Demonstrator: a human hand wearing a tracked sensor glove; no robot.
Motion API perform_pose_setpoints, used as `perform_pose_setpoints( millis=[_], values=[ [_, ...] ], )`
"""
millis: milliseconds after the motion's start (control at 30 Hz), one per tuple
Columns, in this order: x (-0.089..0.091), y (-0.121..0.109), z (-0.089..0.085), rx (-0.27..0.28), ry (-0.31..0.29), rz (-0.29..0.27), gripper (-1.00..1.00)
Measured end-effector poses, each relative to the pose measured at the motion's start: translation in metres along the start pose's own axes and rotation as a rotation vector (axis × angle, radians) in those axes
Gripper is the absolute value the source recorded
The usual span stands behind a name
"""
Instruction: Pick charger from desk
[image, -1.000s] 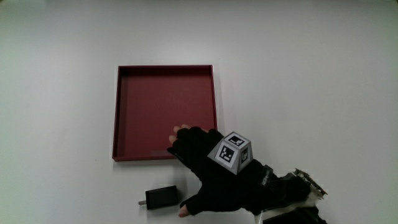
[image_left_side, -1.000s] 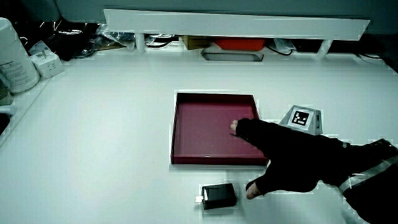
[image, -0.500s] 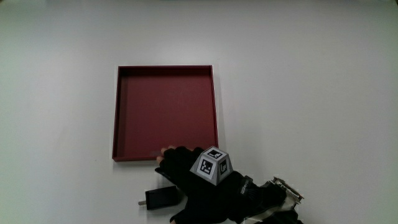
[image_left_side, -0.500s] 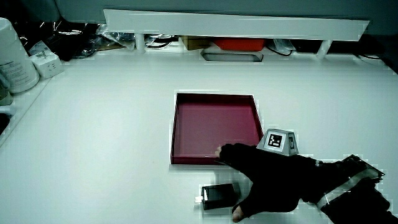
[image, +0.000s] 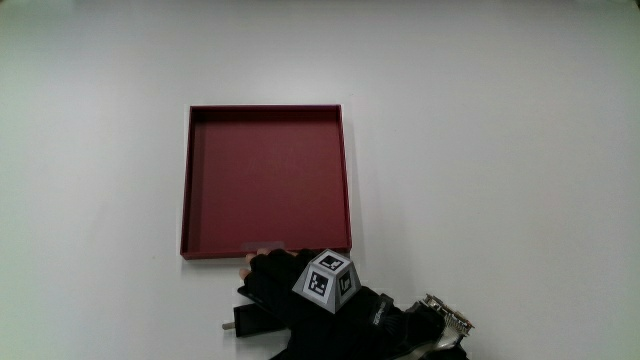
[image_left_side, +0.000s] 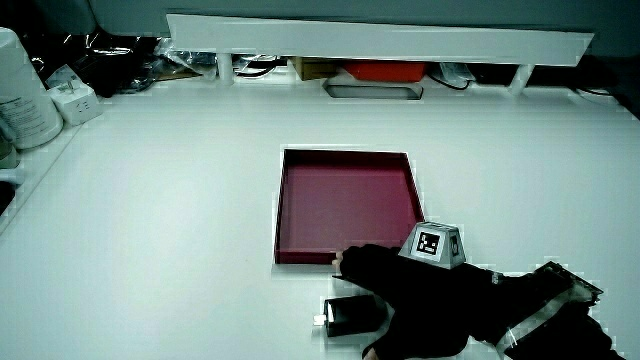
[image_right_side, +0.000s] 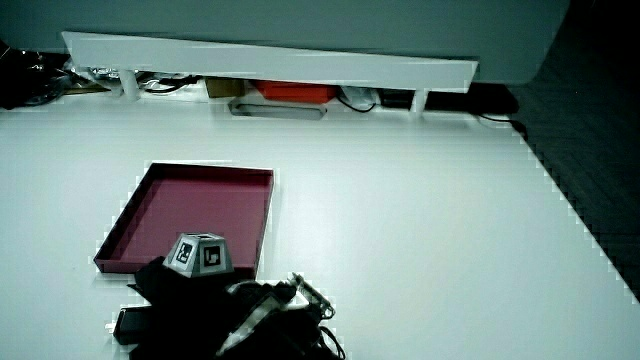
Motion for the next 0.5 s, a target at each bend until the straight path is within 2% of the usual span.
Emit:
perform_pose_setpoints(
  millis=[100,267,433,500],
  values=[
    [-0.002,0.002,-0.002,-0.007,0.010,0.006,0.00],
    [0.002,0.009,-0.009,-0.051,0.016,-0.008,0.00],
    [0.004,0.013,-0.009,-0.051,0.048,0.000,0.00],
    [0.004,0.012,-0.009,-0.026,0.024,-0.003,0.00]
  ],
)
